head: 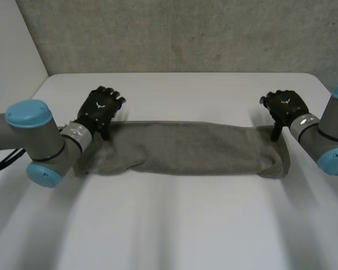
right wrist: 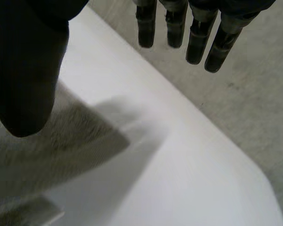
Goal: Fold the towel.
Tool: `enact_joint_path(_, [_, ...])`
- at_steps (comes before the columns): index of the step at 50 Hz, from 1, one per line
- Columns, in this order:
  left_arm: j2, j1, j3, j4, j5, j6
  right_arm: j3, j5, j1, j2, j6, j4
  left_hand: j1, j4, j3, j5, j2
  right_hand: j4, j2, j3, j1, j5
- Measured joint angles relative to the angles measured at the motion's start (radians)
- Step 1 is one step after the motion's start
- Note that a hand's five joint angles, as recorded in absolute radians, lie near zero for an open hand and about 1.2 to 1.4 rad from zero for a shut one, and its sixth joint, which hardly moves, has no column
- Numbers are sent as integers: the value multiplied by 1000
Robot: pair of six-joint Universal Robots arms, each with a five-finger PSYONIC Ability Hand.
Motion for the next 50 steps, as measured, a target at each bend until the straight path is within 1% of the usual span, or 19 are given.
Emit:
enact_joint_path(8, [147, 3, -102, -9, -1, -12, 109, 7, 8, -189, 13, -29, 0, 0, 0, -2, -8, 0, -27, 0, -32, 0])
enact_joint_path(14, [312, 6, -255, -56, -4, -56, 281, 4, 3, -359, 25, 3, 0, 0, 0, -2, -8, 0, -27, 0, -33, 0])
enact_joint_path(19, [446, 8, -398, -126, -17, -127, 465, -4, -3, -485, 30, 29, 0, 0, 0, -2, -8, 0, -27, 0, -36, 0])
enact_joint_path(23, [511, 7, -488, -186, -60, -176, 605, -9, -6, -556, 27, 14, 0, 0, 0, -2, -8, 0, -27, 0, -36, 0])
enact_joint_path(26, [535, 2, -543, -223, -120, -203, 708, -19, -7, -591, 22, -29, 0, 0, 0, -2, -8, 0, -27, 0, -36, 0])
enact_joint_path(31, [532, -4, -580, -237, -206, -219, 800, -35, -30, -603, 18, -96, 0, 0, 0, -2, -8, 0, -10, 0, -5, 39])
enact_joint_path(33, [520, -5, -587, -233, -243, -224, 829, -45, -48, -598, 18, -122, 0, 0, 0, -2, -8, 0, 35, 0, 34, 94])
enact_joint_path(36, [495, -5, -586, -219, -270, -230, 848, -57, -64, -581, 17, -153, 0, 0, 0, -2, -8, 0, 115, 0, 109, 181])
enact_joint_path(42, [437, 3, -572, -168, -289, -241, 854, -66, -82, -514, 17, -238, 0, 0, 0, -2, -8, 0, 259, 0, 251, 310])
enact_joint_path(45, [413, 11, -563, -135, -293, -242, 843, -66, -85, -473, 17, -272, 0, 0, 0, -2, -8, 0, 288, 0, 287, 341])
enact_joint_path(48, [393, 18, -553, -109, -296, -241, 827, -64, -85, -440, 17, -287, 0, 0, 0, -2, -8, 0, 290, 0, 298, 350])
enact_joint_path(50, [381, 21, -545, -98, -298, -241, 815, -61, -85, -420, 17, -289, 0, 0, 0, -2, -8, 0, 353, 0, 357, 408])
